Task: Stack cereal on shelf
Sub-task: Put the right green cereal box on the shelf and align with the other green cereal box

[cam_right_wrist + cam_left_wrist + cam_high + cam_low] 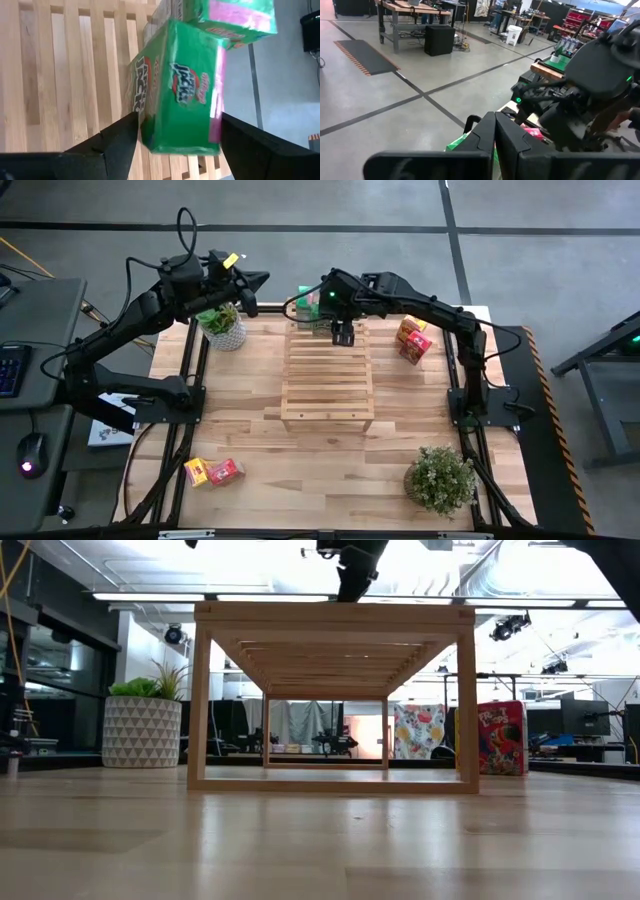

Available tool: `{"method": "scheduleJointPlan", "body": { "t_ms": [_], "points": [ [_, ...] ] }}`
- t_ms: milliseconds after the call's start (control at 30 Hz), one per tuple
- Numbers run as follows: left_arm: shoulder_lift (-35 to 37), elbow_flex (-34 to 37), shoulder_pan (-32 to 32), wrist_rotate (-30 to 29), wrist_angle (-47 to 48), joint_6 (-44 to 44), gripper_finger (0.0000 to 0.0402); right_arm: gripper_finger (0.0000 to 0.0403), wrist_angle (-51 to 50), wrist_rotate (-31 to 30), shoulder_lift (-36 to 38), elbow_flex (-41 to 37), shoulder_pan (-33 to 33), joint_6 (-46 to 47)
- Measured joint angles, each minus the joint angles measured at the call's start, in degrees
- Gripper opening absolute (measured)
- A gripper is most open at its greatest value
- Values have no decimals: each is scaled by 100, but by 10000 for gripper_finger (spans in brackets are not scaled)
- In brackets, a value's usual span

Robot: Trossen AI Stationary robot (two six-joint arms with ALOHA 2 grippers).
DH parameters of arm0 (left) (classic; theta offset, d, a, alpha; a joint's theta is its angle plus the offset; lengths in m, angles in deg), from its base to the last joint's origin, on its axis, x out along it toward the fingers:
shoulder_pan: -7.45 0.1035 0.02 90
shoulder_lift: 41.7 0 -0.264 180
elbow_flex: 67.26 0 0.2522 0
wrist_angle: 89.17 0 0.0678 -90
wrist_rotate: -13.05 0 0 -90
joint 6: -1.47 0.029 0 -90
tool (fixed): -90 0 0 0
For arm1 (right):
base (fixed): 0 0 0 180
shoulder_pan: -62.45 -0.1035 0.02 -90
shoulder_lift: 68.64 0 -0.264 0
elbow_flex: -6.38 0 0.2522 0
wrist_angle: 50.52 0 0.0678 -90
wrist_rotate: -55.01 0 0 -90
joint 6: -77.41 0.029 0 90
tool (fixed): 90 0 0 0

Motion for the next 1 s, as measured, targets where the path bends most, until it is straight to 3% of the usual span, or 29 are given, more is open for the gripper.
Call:
{"method": "scheduleJointPlan", "body": {
  "t_ms": [333,467,633,733,833,933,1000],
  "points": [
    [-2,0,0,-8,137,5,0,256,70,461,151,644,197,260],
    [-2,0,0,-8,156,5,0,256,188,709,484,458,246,327],
    [-2,0,1,-8,272,7,0,242,-400,928,888,457,241,651],
    [-2,0,0,-8,447,5,0,201,-988,944,1040,457,239,806],
    [-2,0,2,-6,639,-16,0,134,-1198,982,1208,184,244,955],
    [-2,0,2,-7,746,-136,0,48,-679,1294,1682,-888,235,1084],
    [-2,0,-5,-6,814,-154,0,13,142,1564,2169,-2017,178,1243]
  ]
}}
